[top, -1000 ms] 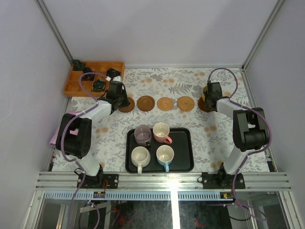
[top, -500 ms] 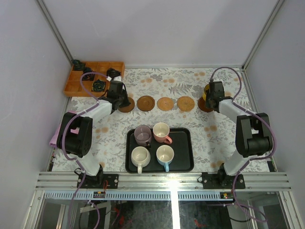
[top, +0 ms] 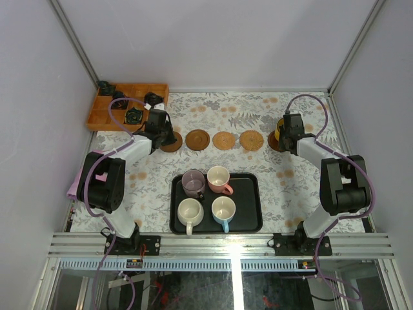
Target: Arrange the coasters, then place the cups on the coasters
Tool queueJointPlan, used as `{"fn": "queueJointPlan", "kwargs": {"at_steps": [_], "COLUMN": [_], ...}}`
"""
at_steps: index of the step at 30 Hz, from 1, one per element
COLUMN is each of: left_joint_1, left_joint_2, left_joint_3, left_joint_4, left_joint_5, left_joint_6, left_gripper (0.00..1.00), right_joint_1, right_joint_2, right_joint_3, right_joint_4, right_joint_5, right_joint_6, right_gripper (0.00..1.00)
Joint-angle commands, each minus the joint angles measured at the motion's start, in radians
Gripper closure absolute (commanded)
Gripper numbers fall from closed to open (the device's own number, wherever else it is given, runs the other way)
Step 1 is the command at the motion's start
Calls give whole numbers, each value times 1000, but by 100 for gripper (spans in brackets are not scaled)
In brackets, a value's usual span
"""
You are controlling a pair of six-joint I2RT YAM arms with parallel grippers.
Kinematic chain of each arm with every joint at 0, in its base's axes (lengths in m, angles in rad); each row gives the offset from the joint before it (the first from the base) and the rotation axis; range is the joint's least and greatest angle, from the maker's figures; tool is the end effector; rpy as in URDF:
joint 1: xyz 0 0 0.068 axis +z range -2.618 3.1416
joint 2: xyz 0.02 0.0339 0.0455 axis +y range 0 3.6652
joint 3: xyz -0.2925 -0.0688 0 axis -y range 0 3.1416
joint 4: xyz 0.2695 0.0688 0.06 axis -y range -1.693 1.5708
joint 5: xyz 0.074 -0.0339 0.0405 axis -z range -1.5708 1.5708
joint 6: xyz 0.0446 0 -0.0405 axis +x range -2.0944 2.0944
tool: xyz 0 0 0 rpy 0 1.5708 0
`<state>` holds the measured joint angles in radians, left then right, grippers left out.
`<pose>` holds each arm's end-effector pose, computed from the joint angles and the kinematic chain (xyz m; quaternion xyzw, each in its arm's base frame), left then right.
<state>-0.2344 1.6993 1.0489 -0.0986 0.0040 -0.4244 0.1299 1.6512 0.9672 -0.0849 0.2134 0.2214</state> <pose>0.3843 -0.0920 0.2074 -0.0862 0.9127 -0.1309 0.3774 0.3729 0.0392 0.1995 0.0834 0.9126 -0.0287 0.3992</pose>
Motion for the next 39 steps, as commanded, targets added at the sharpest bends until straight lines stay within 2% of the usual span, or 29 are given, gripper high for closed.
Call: {"fn": "queueJointPlan", "kwargs": {"at_steps": [1, 27, 32, 36, 39], "left_joint_1": [4, 5, 5, 6, 5], "left_joint_2": [-17, -5, -7, -8, -10], "left_joint_3": [-5, -4, -3, -4, -6], "left_joint_4": [42, 46, 45, 43, 43], "left_joint_5": [11, 11, 10, 10, 8], "left_joint_6": [11, 10, 11, 14, 15], "left_gripper": [100, 100, 100, 100, 100], "right_joint_1": [-4, -4, -4, -5, -4], "right_joint_2": [-21, 40, 39, 17, -27], "right_joint_3": [15, 30, 33, 28, 18], "right_joint_4": [86, 44, 16, -12, -27], "right_joint_5": [-13, 4, 20, 28, 29], "right_joint_6": [20, 40, 50, 59, 61], "right_gripper": [100, 99, 85, 57, 46]}}
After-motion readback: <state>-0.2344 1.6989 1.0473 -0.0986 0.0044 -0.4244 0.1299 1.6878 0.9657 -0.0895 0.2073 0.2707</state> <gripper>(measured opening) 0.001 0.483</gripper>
